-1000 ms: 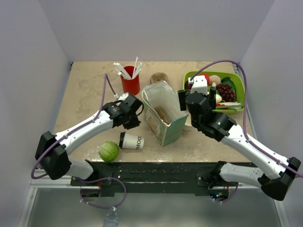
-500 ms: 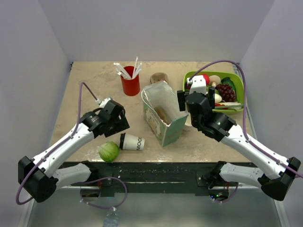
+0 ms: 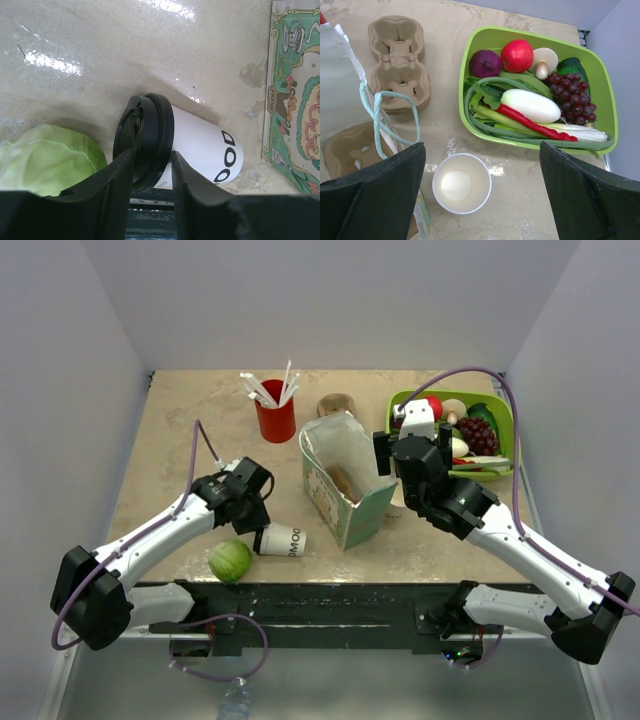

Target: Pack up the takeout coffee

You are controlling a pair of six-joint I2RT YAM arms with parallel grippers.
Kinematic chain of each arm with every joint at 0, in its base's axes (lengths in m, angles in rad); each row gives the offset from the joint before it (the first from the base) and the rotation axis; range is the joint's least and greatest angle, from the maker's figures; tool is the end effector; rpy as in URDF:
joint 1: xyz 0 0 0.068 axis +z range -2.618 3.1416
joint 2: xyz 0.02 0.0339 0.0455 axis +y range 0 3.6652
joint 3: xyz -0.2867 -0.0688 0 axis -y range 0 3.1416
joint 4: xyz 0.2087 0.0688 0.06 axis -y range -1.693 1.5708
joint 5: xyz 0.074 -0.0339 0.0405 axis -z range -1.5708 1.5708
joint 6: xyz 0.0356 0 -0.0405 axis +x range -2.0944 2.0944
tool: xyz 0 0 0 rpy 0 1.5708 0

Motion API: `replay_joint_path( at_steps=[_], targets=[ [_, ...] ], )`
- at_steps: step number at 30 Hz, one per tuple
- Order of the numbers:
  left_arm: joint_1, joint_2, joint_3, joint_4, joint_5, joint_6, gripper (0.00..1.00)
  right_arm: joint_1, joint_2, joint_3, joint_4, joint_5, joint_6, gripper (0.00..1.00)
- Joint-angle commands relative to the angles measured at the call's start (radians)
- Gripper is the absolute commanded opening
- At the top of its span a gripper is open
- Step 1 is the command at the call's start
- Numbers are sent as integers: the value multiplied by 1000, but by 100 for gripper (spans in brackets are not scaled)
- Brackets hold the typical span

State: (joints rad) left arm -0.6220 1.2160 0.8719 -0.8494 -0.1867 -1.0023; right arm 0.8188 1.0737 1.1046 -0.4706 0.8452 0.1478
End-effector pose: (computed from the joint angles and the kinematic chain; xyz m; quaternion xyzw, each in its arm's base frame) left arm 0.1479 -0.0979 0.2671 -0.2020 0.9571 -0.0725 0.1949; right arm 0.1413 0.1121 0.3904 -0.0460 0.7994 -0.0795 0.5937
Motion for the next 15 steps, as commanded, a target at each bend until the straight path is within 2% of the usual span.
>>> replay_joint_path(
  at_steps=[1,9,15],
  targets=[
    [7,-3,-2,21,16,17,34,2,3,5,32,12,-1,97],
    [7,13,16,15,15,34,17,2,-1,5,27,18,4,96],
    [5,30,152,-86,-126,54,13,2,-8,8,27,23,6,96]
  ],
)
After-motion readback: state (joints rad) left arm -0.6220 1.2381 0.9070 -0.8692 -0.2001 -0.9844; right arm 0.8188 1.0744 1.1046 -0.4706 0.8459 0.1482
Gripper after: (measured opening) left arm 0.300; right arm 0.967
